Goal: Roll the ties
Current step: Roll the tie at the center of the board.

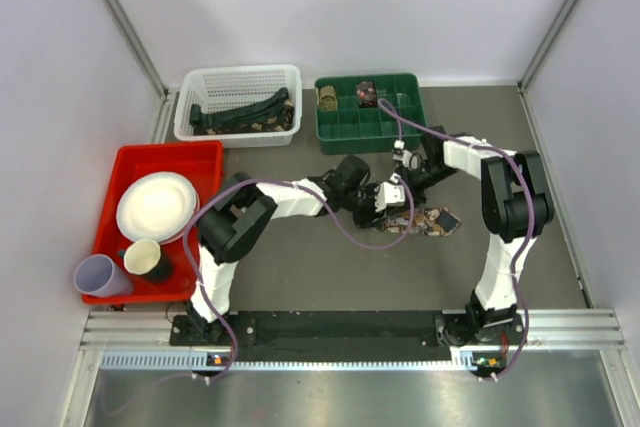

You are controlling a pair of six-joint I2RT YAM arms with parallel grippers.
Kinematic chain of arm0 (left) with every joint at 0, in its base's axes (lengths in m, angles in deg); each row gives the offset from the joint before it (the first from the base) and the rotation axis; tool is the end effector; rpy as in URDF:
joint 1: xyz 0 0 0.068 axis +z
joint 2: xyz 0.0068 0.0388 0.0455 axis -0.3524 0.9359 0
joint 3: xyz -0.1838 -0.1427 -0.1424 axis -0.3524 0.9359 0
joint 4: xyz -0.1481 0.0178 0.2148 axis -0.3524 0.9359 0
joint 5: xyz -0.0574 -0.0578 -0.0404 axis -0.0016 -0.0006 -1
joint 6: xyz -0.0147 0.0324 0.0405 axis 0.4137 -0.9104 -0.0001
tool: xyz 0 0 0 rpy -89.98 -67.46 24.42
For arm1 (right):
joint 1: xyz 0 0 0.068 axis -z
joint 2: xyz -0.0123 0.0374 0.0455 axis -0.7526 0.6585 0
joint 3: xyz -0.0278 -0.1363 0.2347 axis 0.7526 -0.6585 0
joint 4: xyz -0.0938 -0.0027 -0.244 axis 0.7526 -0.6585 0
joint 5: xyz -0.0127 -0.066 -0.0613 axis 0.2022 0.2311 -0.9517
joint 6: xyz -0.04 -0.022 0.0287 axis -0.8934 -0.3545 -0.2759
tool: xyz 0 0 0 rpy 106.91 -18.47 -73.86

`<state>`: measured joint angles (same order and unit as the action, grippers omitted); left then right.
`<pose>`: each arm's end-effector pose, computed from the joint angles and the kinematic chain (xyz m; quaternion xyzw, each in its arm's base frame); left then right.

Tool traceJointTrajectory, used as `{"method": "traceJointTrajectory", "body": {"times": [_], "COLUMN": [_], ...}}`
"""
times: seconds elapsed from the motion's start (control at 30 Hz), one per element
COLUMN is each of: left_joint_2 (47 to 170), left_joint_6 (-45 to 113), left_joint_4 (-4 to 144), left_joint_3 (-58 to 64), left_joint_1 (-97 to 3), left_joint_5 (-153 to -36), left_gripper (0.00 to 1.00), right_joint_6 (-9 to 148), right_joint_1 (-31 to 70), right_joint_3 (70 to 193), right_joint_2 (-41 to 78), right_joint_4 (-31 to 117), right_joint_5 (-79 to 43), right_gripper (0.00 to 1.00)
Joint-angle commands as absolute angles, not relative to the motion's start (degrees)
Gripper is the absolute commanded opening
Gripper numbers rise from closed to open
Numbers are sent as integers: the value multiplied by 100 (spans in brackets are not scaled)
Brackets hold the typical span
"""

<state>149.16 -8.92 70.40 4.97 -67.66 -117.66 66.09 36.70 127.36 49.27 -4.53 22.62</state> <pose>0.2761 -0.3235 0.1409 0.6423 0.6222 -0.2984 0.3337 0.3338 0.0989 0.1479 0.0744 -0.9081 -0.4097 0.0442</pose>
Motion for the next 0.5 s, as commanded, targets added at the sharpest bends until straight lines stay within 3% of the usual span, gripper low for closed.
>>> {"method": "traceJointTrajectory", "body": {"times": [0.0, 0.03, 0.07, 0.2, 0.47], "left_joint_2": [15271, 15175, 15139, 15060, 15367], "left_joint_6": [-693, -492, -411, 37, 627], "left_joint_4": [7637, 7416, 7248, 6238, 4384], "left_joint_3": [834, 895, 983, 1098, 1115], "left_joint_1": [-6713, -6695, -6660, -6669, -6704], "left_joint_5": [-11650, -11765, -11932, -12485, -12566], "left_gripper": [57, 61, 71, 84, 88], "right_joint_6": [6445, 6436, 6419, 6427, 6427], "right_joint_1": [3625, 3642, 3634, 3634, 3467], "right_joint_3": [12635, 12626, 12617, 12678, 13083], "right_joint_2": [5117, 5160, 5230, 5310, 5653], "right_joint_4": [-429, -438, -473, -385, -297], "right_joint_5": [1124, 931, 842, 201, -389], "right_gripper": [0, 0, 0, 0, 0]}}
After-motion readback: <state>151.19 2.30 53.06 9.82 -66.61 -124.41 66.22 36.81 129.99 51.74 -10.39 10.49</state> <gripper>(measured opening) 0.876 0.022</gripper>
